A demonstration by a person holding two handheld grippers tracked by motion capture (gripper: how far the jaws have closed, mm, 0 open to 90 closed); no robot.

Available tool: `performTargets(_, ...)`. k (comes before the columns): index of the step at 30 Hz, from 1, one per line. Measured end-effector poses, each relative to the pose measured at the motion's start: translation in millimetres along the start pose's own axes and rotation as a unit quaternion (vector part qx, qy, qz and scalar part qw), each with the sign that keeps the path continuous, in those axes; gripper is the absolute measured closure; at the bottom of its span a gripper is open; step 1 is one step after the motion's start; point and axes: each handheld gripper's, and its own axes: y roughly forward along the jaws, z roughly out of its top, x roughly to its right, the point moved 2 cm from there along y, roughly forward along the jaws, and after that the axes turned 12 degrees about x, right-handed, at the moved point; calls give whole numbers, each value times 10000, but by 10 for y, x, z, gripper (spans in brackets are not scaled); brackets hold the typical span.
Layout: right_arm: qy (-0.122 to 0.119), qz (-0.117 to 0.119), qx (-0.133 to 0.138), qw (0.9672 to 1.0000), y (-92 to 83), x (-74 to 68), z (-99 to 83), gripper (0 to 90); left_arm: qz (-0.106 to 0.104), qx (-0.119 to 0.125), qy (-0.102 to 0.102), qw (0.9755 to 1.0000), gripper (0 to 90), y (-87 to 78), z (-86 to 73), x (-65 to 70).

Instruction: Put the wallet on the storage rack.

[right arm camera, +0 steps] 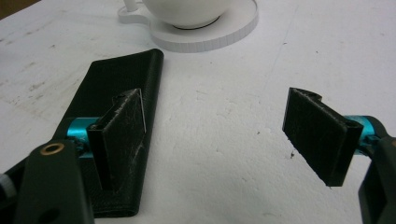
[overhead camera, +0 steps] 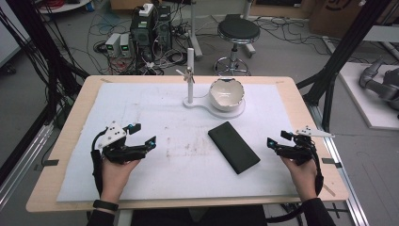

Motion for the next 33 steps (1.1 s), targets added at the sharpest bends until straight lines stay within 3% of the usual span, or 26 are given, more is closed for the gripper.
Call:
performTargets(12,150,3,43,9999,-138,-62,-72,222,82,-33,3,10000,231,17,21,-27)
performTargets(16,146,27,-26,9999,-129,-79,-113,274,92,-59,15,9999,231,32,17,-30)
performTargets(19,174,63,-138,9997,-102,-123,-152,287,85,-67,30,9999,230,48,15,-26)
performTargets(25,226,249,-383,9987,-39,-211,-221,400,92,-124,48,9999,230,66,-6,-28)
performTargets(33,393,444,-812,9949,99,-282,-314,421,87,-201,118,9997,231,73,-20,-4)
